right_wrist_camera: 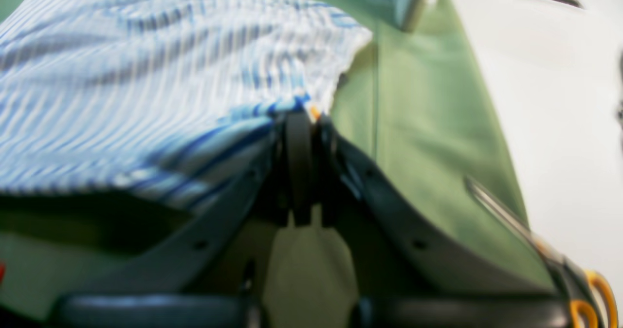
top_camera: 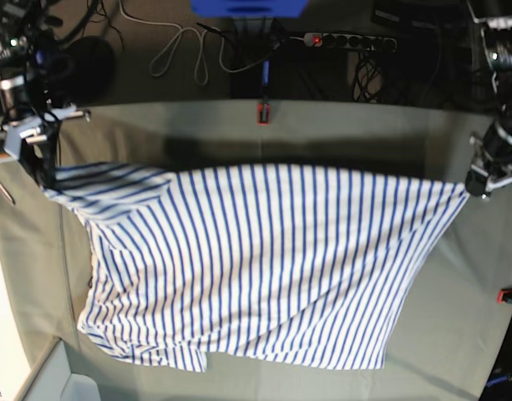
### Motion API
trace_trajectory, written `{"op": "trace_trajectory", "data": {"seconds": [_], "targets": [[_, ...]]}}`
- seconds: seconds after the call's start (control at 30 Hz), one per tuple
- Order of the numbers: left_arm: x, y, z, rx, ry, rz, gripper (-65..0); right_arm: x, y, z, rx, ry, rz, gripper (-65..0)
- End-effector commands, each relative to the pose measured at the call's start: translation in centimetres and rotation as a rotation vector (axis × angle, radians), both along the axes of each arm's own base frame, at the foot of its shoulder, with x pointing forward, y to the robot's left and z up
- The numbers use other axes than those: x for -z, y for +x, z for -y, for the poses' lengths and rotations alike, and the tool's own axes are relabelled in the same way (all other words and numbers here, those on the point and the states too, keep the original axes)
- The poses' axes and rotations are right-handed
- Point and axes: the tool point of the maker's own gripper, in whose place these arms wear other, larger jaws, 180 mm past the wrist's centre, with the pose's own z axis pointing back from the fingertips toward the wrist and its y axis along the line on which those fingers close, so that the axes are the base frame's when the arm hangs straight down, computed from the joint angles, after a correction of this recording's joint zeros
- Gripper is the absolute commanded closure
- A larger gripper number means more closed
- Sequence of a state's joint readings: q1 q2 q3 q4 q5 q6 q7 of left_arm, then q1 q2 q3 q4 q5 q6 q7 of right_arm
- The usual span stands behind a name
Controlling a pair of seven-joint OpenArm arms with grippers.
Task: Layout the t-shirt on the table in an organized manner, then fold the t-shirt properly
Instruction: 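Lift the shirt with both grippers and lower it flat again, then release and regrasp the shirt edge with the left gripper, pulling it taut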
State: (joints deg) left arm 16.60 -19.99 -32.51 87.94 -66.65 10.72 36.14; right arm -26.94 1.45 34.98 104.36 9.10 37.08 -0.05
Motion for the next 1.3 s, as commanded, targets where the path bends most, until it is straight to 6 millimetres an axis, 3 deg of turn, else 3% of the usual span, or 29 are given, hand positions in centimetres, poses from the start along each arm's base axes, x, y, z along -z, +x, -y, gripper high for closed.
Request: {"op": "trace_trajectory", "data": {"seconds": [0.0,0.03,0.17,0.33,0.47,0.57,0.73,0.93,1.0,1.27], "targets": [[-1.6,-0.1,-1.1,-0.024,0.01,0.038,0.0,-1.8,-0.2,0.4,-0.007,0.019,0.078,0.0],[-1.7,-0.6,-1.3,-0.028,0.019,0.035,0.0,-1.7,-0.8,0.4,-0.016,0.04,0.079,0.0],[-2.1,-2.2,-1.9,-0.035,0.045,0.023,0.0,-0.6,-2.6,3.7,0.082,0.048,0.051,0.0],[-2.1,-3.7,-1.1,-0.012,0.054,0.002,0.0,1.7,-4.9,6.9,0.19,0.061,-0.012,0.0],[-1.6,-5.5,-0.9,-0.034,0.05,-0.021,0.0,3.3,-6.2,8.0,0.236,0.082,-0.053,0.0],[-1.0,-7.0,-1.2,-0.064,0.043,-0.045,0.0,4.4,-7.6,7.9,0.241,0.092,-0.093,0.0],[-0.9,-7.8,-1.6,-0.065,0.053,-0.063,0.0,4.9,-8.3,7.9,0.244,0.097,-0.12,0.0],[-0.9,-7.3,-1.4,-0.063,0.046,-0.054,0.0,5.2,-8.6,7.8,0.246,0.098,-0.132,0.0],[-1.1,-6.3,-1.2,-0.065,0.037,-0.032,0.0,5.3,-7.8,7.1,0.225,0.11,-0.124,0.0],[0.8,-4.2,3.1,-0.027,-0.079,-0.021,-2.6,5.4,-7.3,6.5,0.208,0.119,-0.118,0.0]]}}
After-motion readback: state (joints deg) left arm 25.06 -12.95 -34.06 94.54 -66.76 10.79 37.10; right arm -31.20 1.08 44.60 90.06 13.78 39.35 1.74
